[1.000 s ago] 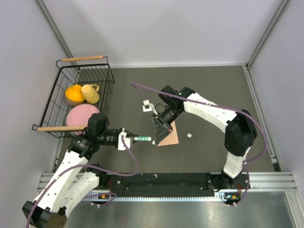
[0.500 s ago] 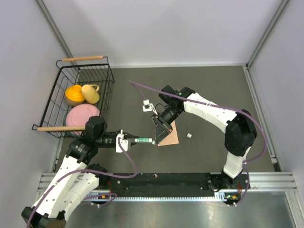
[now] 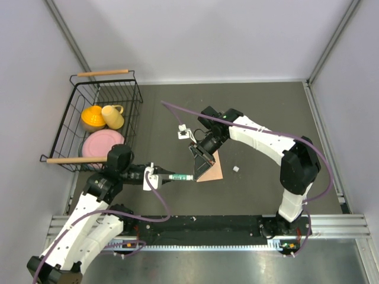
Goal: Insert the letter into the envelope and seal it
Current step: Close the solid glue cap on the solid glue.
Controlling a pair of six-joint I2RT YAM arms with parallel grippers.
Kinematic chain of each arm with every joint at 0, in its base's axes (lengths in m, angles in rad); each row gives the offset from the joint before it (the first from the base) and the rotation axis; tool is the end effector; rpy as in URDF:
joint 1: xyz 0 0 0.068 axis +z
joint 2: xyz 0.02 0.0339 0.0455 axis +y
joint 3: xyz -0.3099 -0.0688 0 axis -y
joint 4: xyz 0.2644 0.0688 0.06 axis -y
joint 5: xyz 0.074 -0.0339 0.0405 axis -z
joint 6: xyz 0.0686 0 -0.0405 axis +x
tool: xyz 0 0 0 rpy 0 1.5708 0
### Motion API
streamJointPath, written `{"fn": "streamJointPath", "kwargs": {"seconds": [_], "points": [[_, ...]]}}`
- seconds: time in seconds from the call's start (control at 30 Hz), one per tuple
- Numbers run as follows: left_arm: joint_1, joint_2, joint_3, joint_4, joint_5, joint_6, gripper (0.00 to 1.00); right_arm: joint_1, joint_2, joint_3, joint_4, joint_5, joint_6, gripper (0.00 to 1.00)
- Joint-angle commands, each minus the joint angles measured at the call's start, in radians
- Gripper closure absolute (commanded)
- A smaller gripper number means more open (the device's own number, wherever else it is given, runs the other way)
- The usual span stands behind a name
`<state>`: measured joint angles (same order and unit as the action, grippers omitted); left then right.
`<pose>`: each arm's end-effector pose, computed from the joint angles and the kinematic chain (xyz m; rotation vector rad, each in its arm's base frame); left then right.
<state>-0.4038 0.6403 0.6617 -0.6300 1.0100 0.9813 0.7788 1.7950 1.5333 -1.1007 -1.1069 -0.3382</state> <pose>0.0923 -0.1026 0.3011 1.6075 1.0934 -0.7122 0.2284 0.3116 0.3028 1.5272 -2.1256 -1.6345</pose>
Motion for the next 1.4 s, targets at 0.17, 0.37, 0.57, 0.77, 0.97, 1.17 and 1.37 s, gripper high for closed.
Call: {"fn": "streamJointPath", "kwargs": {"seconds": [0.17,0.37,0.57,0.77,0.97,1.17,1.37], "points": [[-0.003,0.030,0.026,0.030,0.052,0.002,1.00,0.028,-0.023,0.027,0.010,-0.018,-0.054,1.00],[-0.004,0.032,0.032,0.024,0.068,0.017,1.00,0.054,-0.026,0.022,-0.013,0.018,-0.096,1.00],[-0.004,0.039,0.042,-0.029,0.094,0.074,1.00,0.063,-0.020,0.042,-0.045,0.038,-0.133,1.00],[-0.006,0.064,0.059,-0.048,0.121,0.096,1.00,0.068,0.001,0.082,-0.079,0.045,-0.157,1.00],[-0.017,0.075,0.062,-0.053,0.125,0.097,1.00,0.085,0.020,0.119,-0.113,0.051,-0.182,1.00],[-0.032,0.078,0.061,-0.065,0.127,0.106,1.00,0.099,0.040,0.145,-0.160,0.073,-0.212,1.00],[-0.052,0.093,0.061,-0.065,0.113,0.102,1.00,0.103,0.063,0.185,-0.186,0.067,-0.223,1.00]]}}
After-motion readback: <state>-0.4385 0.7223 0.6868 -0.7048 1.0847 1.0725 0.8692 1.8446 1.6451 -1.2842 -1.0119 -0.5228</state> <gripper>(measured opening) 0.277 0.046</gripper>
